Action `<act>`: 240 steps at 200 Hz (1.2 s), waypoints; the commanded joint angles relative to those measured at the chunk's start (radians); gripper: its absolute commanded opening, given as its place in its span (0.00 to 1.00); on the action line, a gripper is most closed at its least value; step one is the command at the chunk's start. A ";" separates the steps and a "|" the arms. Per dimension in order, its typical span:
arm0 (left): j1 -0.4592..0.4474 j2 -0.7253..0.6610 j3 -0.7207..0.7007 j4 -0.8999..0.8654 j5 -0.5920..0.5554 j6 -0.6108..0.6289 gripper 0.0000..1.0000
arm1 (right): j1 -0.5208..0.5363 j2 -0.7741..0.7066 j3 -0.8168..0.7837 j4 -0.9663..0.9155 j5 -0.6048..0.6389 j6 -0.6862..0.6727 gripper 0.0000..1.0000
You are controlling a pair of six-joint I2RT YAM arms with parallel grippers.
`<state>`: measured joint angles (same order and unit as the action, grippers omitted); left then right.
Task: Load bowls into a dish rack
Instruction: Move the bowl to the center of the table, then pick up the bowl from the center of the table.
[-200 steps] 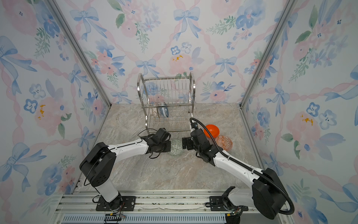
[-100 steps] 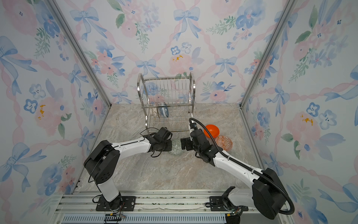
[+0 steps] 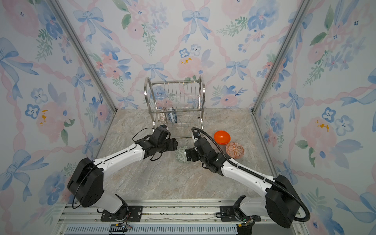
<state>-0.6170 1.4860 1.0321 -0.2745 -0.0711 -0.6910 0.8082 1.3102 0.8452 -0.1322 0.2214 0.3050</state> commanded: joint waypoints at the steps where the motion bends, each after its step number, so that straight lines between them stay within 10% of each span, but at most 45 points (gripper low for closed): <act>1: 0.029 -0.081 -0.080 -0.013 -0.004 0.015 0.97 | 0.051 0.051 0.051 -0.055 0.037 -0.027 0.97; 108: 0.121 -0.435 -0.396 0.051 -0.048 -0.067 0.98 | 0.224 0.436 0.310 -0.175 0.143 0.023 0.96; 240: 0.125 -0.451 -0.502 0.175 0.058 -0.116 0.97 | 0.243 0.557 0.374 -0.242 0.197 0.043 0.43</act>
<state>-0.4969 1.0546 0.5385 -0.1356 -0.0360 -0.7975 1.0382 1.8488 1.1885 -0.3405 0.3981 0.3515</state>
